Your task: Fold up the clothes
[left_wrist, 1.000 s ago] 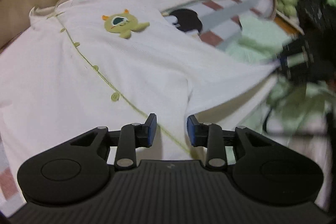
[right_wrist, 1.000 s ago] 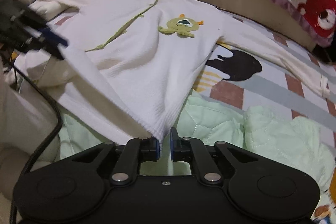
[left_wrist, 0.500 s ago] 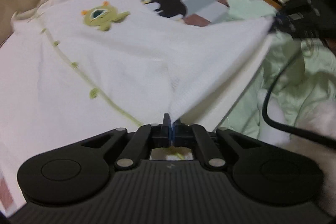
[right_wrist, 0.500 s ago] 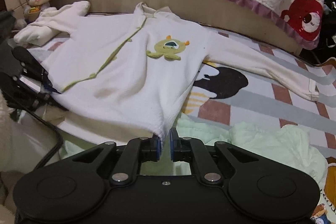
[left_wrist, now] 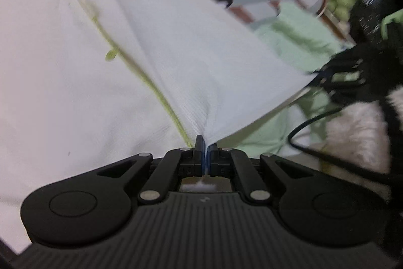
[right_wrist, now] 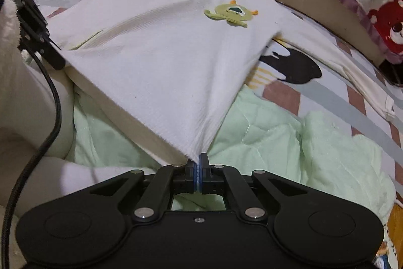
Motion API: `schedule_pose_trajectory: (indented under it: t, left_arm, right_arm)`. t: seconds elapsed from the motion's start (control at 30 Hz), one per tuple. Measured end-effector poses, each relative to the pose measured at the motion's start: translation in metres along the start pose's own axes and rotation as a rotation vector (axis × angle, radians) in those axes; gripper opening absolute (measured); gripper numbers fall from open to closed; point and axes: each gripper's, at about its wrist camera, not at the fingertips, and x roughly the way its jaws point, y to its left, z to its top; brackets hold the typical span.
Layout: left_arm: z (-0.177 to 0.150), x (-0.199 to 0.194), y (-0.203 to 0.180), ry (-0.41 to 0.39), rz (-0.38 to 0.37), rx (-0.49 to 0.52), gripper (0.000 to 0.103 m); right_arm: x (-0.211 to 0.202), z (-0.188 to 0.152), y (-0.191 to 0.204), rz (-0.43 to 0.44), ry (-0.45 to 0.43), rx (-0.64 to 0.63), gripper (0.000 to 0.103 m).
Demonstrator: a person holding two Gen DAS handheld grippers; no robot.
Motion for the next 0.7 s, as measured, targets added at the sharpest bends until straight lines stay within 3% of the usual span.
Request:
schedule_pose_trajectory:
  t: [0.1, 0.13, 0.17, 0.2, 0.27, 0.37, 0.43, 0.57, 0.7]
  left_arm:
    - [0.004, -0.015, 0.01, -0.038, -0.041, -0.022, 0.035]
    - [0.004, -0.024, 0.014, -0.073, -0.041, -0.02, 0.045]
    - [0.004, -0.034, 0.019, -0.108, -0.039, -0.018, 0.047]
    - [0.004, -0.044, 0.025, -0.139, -0.035, -0.027, 0.049]
    - [0.004, -0.059, 0.043, -0.184, -0.011, -0.082, 0.055]
    - [0.006, -0.065, 0.08, -0.194, 0.09, -0.231, 0.055]
    - [0.005, -0.062, 0.097, -0.197, 0.149, -0.278, 0.054]
    - [-0.001, -0.056, 0.092, -0.235, 0.099, -0.234, 0.056]
    - [-0.008, -0.041, 0.068, -0.241, 0.055, -0.128, 0.064]
  right_arm:
    - [0.004, 0.004, -0.001, 0.082, 0.096, -0.012, 0.017]
    - [0.001, 0.006, -0.004, 0.112, 0.111, 0.001, 0.033]
    - [-0.006, 0.008, -0.009, 0.141, 0.095, 0.026, 0.046]
    - [-0.015, 0.011, -0.015, 0.171, 0.073, 0.057, 0.05]
    - [-0.03, 0.019, -0.03, 0.232, 0.046, 0.126, 0.052]
    - [-0.043, 0.042, -0.048, 0.273, -0.02, 0.214, 0.052]
    - [-0.039, 0.071, -0.052, 0.292, -0.058, 0.245, 0.052]
    - [-0.018, 0.14, -0.029, 0.427, -0.098, 0.203, 0.052]
    - [0.026, 0.19, 0.011, 0.523, 0.0, 0.168, 0.052]
